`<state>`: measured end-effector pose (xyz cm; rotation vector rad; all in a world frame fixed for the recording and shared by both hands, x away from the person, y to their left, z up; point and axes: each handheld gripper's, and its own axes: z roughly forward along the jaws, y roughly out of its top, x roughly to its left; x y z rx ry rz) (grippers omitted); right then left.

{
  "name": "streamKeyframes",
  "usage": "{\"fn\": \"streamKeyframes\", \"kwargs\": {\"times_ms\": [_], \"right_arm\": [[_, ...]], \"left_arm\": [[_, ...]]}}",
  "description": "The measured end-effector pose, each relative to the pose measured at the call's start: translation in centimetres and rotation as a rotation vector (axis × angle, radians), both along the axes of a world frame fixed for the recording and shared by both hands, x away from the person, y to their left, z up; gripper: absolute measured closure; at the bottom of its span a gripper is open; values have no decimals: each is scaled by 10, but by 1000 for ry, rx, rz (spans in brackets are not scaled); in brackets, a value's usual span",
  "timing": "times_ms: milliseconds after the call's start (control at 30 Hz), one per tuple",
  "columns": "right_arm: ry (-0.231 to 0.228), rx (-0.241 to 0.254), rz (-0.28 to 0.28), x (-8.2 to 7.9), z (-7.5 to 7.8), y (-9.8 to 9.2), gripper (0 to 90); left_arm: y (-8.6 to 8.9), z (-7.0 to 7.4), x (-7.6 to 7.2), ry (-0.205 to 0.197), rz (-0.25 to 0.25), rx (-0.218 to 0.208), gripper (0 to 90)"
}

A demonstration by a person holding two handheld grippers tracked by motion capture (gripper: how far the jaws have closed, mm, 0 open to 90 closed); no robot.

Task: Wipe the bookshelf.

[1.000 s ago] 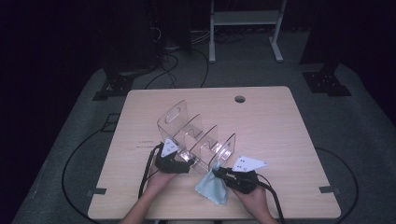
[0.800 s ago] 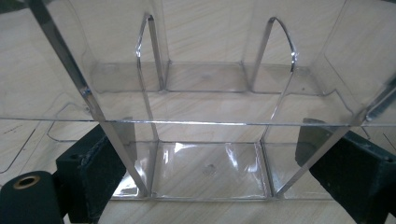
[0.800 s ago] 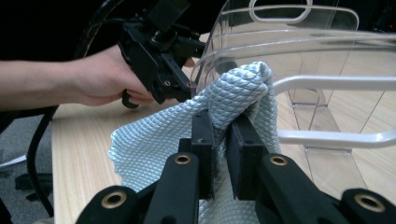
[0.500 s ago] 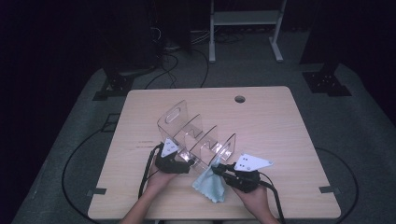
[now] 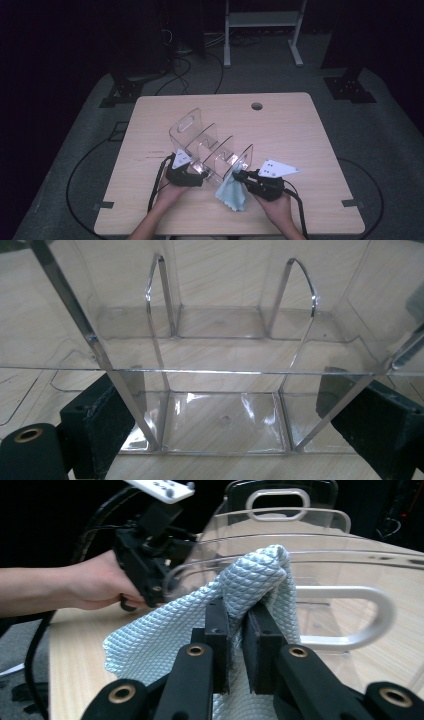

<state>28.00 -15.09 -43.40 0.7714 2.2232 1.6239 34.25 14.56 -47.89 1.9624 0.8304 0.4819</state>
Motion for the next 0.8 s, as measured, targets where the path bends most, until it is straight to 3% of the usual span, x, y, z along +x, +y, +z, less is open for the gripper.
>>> {"fn": "streamKeyframes", "kwargs": {"times_ms": [200,300,433,633,800], "right_arm": [[-3,-36,-73,18,-3,-14,814],[42,7,-56,17,-6,-14,814],[7,-44,-24,8,-5,-5,814],[19,-49,-93,27,-2,-20,814],[30,-60,-102,38,-1,-26,814]], "left_arm": [[0,0,0,-1,-1,3,83],[0,0,-1,0,-7,1,83],[0,0,-2,1,-13,0,83],[0,0,-2,0,-12,1,83],[-1,0,0,1,-2,6,82]]}}
